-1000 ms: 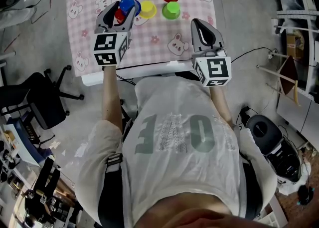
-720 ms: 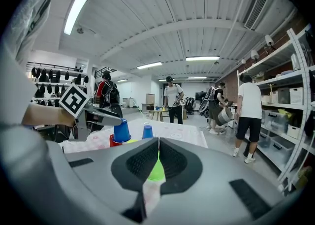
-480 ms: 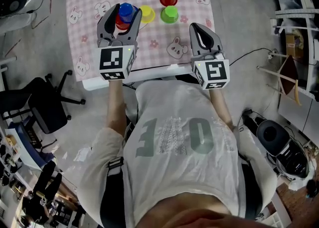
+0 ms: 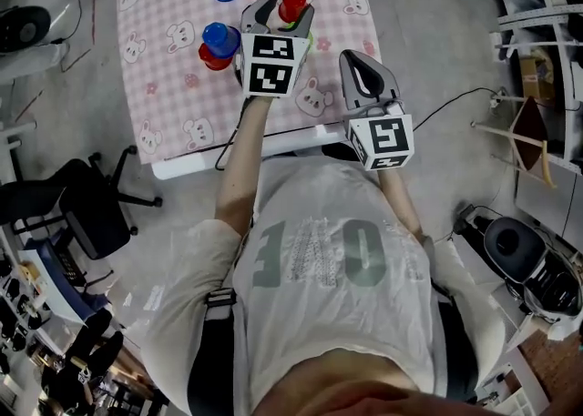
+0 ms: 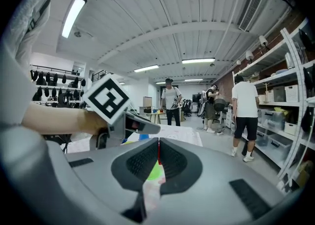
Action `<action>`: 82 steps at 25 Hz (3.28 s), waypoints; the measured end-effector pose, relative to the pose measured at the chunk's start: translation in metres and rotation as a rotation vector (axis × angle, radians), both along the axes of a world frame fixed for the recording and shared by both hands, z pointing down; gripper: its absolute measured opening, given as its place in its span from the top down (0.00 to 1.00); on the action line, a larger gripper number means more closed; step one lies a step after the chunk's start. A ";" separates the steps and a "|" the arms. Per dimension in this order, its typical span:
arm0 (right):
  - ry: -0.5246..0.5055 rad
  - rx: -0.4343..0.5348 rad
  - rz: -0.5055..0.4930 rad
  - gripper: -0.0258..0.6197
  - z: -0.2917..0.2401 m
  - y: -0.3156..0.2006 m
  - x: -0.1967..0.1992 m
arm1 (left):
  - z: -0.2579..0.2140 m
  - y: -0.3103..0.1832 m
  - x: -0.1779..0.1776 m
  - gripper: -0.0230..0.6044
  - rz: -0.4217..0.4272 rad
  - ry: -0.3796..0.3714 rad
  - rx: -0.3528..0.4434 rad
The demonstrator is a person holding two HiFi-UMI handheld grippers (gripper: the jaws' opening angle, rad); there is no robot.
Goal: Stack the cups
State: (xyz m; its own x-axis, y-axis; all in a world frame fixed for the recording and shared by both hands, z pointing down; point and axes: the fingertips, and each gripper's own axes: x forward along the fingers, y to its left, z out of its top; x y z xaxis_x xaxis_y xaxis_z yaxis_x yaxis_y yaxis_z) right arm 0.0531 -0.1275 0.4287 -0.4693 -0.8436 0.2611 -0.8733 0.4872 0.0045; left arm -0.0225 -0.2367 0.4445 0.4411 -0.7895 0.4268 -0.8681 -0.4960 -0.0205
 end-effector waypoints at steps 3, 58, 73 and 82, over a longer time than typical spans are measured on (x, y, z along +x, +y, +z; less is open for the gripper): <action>-0.019 -0.002 0.019 0.91 0.001 0.001 0.008 | 0.025 -0.019 0.002 0.60 -0.025 -0.046 -0.102; -0.111 -0.079 0.000 0.91 0.023 -0.012 0.024 | 0.002 0.035 -0.046 0.62 -0.091 -0.151 -0.251; -0.109 -0.084 -0.012 0.91 0.027 -0.013 0.016 | -0.007 0.032 -0.043 0.62 -0.084 -0.084 -0.198; -0.107 -0.068 -0.037 0.91 0.021 -0.016 0.007 | -0.091 0.032 -0.069 0.62 -0.155 -0.037 0.039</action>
State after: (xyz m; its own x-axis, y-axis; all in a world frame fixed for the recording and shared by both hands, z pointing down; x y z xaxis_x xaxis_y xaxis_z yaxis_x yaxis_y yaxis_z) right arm 0.0601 -0.1434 0.4501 -0.5284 -0.8070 0.2636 -0.8482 0.5155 -0.1219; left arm -0.0920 -0.2043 0.3530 0.2968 -0.8633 0.4083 -0.9326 -0.3541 -0.0706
